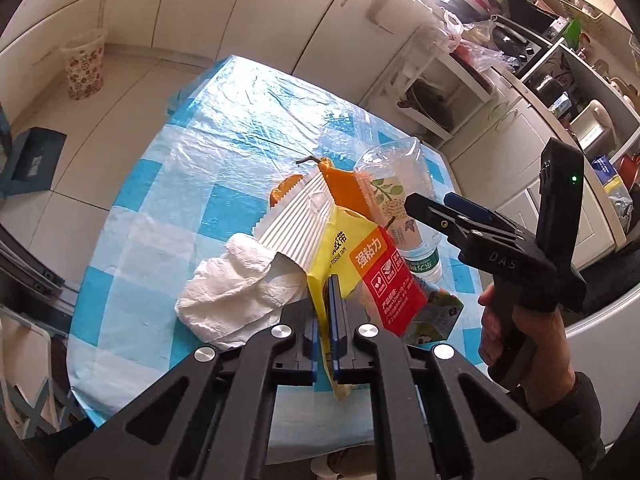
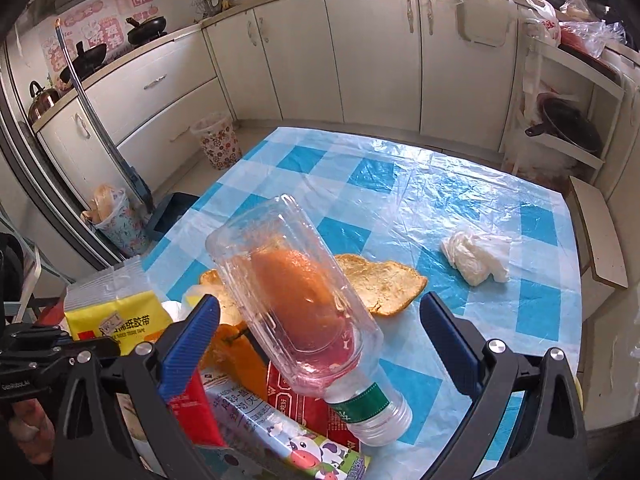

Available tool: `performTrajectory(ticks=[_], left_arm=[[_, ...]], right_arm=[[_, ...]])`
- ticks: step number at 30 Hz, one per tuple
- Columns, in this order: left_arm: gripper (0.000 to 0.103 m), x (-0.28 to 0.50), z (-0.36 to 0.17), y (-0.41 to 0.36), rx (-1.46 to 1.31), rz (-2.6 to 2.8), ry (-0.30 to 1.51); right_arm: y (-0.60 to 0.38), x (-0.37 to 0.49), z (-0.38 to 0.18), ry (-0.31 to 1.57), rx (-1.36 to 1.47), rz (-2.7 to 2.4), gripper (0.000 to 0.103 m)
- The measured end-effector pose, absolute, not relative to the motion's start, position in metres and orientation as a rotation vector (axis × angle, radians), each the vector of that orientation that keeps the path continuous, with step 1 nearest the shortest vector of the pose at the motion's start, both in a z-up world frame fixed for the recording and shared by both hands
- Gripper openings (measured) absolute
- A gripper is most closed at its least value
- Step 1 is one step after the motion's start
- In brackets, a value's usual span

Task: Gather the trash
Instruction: 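Grasp the clear bottle with orange peel using the right tool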

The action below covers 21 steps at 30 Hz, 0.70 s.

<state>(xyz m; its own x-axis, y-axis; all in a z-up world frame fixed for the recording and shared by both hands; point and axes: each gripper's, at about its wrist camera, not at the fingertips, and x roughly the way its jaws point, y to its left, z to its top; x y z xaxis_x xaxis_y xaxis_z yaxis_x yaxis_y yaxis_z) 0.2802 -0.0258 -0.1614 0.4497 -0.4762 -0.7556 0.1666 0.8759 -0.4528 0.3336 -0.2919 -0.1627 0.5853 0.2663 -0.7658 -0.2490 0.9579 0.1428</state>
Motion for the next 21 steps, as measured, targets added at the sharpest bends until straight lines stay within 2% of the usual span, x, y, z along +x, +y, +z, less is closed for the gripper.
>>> performTrajectory(ticks=[7,8,9,12,21], left_arm=[[0.005,0.280,-0.163,-0.025,-0.310,-0.395,1.029],[0.005,0.281,-0.163,-0.024,-0.310,-0.395,1.030],[0.005,0.281,-0.164,-0.024,-0.308,-0.394,1.031],[0.005,0.281,-0.164,-0.025,-0.302,-0.392,1.029],[0.005,0.273,-0.145,-0.030,-0.325,-0.446,0.932]], right_arm=[[-0.282,0.342,-0.174,0.928,-0.003,0.324,0.095],[-0.281,0.342,-0.175,0.929,-0.006,0.335,0.087],[-0.280,0.342,-0.175,0.933,-0.012,0.340,0.075],[-0.281,0.339,-0.173,0.918,-0.013,0.355,0.065],[-0.312,0.326,-0.151,0.839,0.105,0.347,0.058]])
